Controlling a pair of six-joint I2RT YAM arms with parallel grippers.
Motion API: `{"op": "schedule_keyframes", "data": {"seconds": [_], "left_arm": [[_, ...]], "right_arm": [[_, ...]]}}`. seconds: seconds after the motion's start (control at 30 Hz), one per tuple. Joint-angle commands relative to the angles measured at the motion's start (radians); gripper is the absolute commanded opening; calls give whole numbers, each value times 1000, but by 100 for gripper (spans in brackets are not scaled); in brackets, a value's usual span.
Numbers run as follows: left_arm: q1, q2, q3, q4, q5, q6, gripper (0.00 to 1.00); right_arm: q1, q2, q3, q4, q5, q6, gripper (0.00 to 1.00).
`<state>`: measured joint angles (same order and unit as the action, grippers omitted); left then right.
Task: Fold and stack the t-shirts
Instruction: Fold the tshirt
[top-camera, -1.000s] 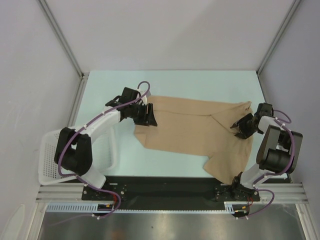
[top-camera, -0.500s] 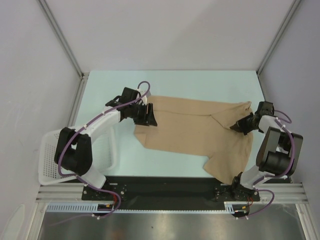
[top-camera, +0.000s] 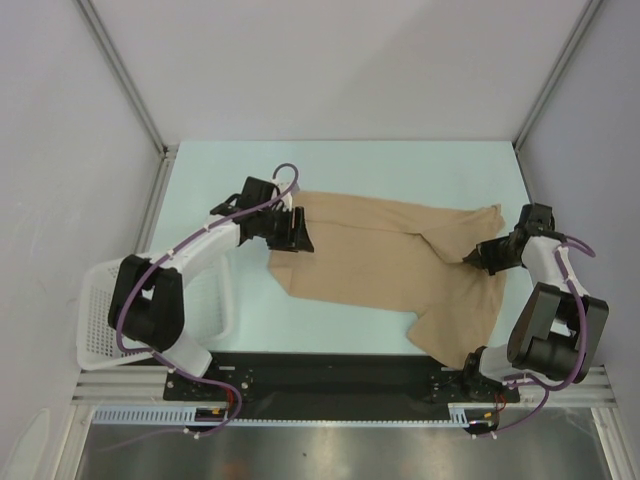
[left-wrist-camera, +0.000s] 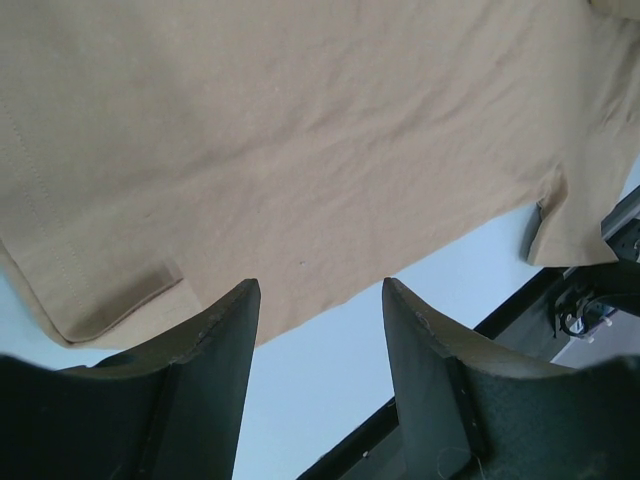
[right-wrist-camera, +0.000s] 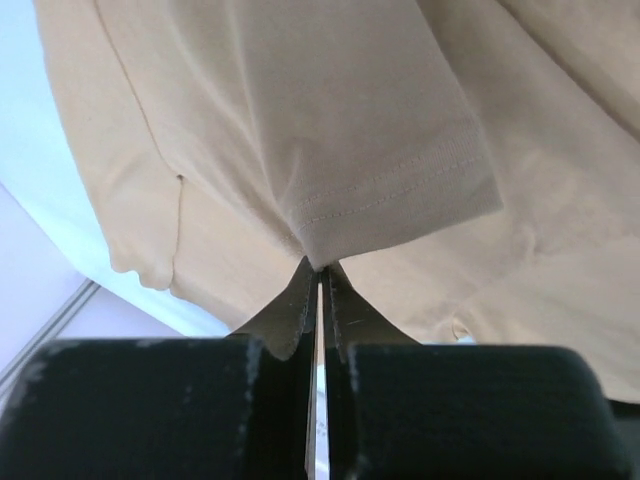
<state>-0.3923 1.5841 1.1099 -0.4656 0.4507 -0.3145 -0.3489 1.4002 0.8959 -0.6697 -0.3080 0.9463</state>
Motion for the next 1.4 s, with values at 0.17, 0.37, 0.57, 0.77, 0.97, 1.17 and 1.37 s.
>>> {"op": "schedule_keyframes", "data": {"seconds": [0.17,0.37,0.57,0.77,0.97,1.17,1.37], "left_arm": [[24,-47,-4,39,22,-12,58],[33,-30,13,35,31,-11,58],[41,-22,25,33,32,-9,58],[47,2,47,51,45,-24,58],[53,20,56,84,59,-52,58],[61,17,16,104,62,-60,58],[61,-2,-13,90,68,-49,58]], "right_arm": [[4,-9,46,-106,62,14,1],[11,19,-18,-62,18,49,5],[27,5,-3,-87,46,57,6],[21,77,-48,-50,64,30,27],[-73,89,-22,35,-63,-45,0],[149,123,217,-120,137,-363,56],[306,172,279,-175,380,-515,72]]}}
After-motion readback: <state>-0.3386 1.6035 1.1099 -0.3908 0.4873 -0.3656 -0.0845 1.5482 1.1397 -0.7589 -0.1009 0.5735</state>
